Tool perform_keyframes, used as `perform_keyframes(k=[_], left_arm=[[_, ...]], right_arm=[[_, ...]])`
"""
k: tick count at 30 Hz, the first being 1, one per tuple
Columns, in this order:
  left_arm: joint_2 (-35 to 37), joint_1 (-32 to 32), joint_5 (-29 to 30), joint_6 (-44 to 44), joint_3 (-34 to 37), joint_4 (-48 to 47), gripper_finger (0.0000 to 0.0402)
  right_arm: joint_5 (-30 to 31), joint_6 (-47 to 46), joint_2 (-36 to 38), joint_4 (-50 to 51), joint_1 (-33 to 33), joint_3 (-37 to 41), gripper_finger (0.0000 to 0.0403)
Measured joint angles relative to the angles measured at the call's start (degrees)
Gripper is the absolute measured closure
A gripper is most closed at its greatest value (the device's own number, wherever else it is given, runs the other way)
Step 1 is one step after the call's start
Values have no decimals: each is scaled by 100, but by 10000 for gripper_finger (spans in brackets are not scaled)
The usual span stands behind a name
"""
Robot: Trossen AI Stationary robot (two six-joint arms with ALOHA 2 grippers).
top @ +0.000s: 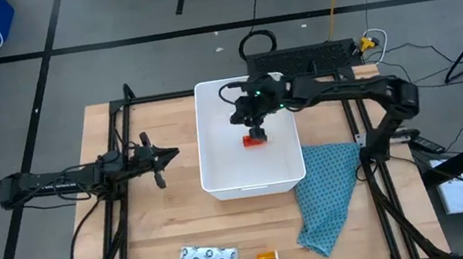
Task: Pick & place medical supplies in basket/bin
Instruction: Put the black bandage into the white bin
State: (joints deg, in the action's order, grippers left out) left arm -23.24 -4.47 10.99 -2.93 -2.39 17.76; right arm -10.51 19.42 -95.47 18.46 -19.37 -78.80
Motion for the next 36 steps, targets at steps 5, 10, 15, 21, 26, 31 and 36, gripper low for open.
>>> perform_keyframes(k=[5,10,15,21,26,31,36], left_arm=[[-1,0,1,-45,0,2,360],[-1,0,1,-126,0,2,360],[0,0,-1,-126,0,2,360],[-1,0,-5,-111,0,0,360],[-1,0,-21,-108,0,-2,360],[1,0,-41,-105,0,-2,360],[-1,0,-42,-106,0,-5,360]], right_arm=[[-196,630,-332,-9,-67,-29,319],[-320,1542,-594,41,67,-29,319],[-327,2028,-861,17,236,-29,320],[-336,1917,-1123,-117,394,-26,319],[-331,1846,-1410,-89,475,-26,319],[-335,1868,-1743,-118,545,-23,319],[-338,1831,-1956,-179,542,-29,319]])
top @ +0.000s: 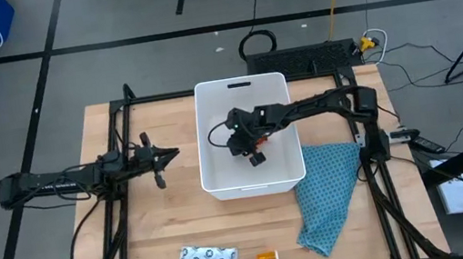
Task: Pick & place medical supplies in basket/bin
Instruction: Put the black bandage into the white bin, then put the green bandage into the white bin
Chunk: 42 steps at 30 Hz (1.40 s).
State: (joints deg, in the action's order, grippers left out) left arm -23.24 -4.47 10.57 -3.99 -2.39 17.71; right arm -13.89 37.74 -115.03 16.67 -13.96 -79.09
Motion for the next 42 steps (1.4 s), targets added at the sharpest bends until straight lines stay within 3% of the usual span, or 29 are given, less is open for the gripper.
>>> perform_keyframes(k=[10,23,27,30,42], left_arm=[[1,0,-2,0,0,-3,360],[0,0,-7,26,0,0,360],[1,0,-9,122,0,-12,360],[0,0,-9,130,2,-18,360],[2,0,-7,148,4,-128,360]], right_arm=[[18,-301,-7,30,-2,14,306],[70,-710,40,-124,38,11,169],[563,-697,40,-99,116,11,144],[940,-631,40,-101,176,11,135],[1084,-689,687,-210,223,14,133]])
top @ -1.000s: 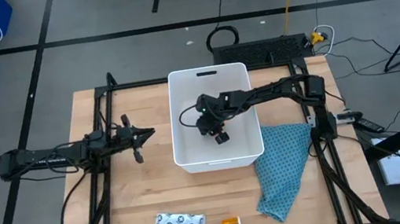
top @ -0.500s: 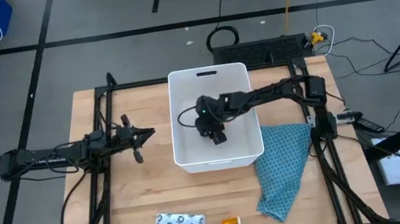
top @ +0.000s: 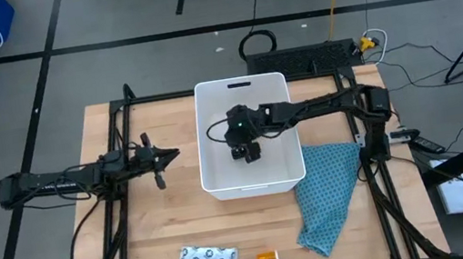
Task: Pick & place medical supplies in basket/bin
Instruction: Put the green bandage into the white bin
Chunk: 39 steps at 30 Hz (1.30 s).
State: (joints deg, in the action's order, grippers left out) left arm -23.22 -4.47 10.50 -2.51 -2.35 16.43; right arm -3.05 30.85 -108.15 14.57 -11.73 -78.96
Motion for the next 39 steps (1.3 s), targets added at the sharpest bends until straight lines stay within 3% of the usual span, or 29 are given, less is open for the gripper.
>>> perform_keyframes(k=[8,13,17,24,27,34,39], left_arm=[[-2,0,3,-63,0,4,360],[-2,0,4,-64,0,4,360],[0,0,7,-87,0,4,360],[-2,0,123,-205,0,8,360],[0,0,243,-192,0,8,360],[-1,0,306,-170,0,11,360],[-1,0,305,-123,0,10,360]], right_arm=[[3,-158,556,-9,18,0,139],[-46,-598,1364,31,42,0,164],[-502,-987,2349,39,86,0,221],[-613,-1324,4024,310,461,-2,381],[-592,-1459,4573,664,678,11,391],[-556,-1812,5766,453,1193,1347,400],[318,-1978,6712,-673,1370,2816,402]])
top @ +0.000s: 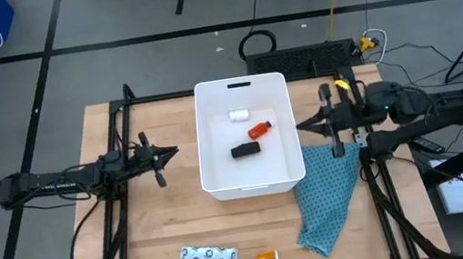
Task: Pick & place medical supplies in basket/bin
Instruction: Put the green bandage into the white bin
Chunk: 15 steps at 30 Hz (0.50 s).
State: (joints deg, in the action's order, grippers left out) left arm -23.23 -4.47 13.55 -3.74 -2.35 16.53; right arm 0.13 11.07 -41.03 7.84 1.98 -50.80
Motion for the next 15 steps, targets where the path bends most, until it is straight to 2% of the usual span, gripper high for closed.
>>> perform_keyframes(k=[4,8,15], left_arm=[[0,0,-1,21,0,0,360],[-1,0,0,20,0,-1,360],[0,0,1,-5,0,-1,360]], right_arm=[[-296,-159,835,-1007,2,1150,402],[-290,-415,1375,-1934,-39,2194,402],[-659,-626,1713,-2438,-289,3133,403]])
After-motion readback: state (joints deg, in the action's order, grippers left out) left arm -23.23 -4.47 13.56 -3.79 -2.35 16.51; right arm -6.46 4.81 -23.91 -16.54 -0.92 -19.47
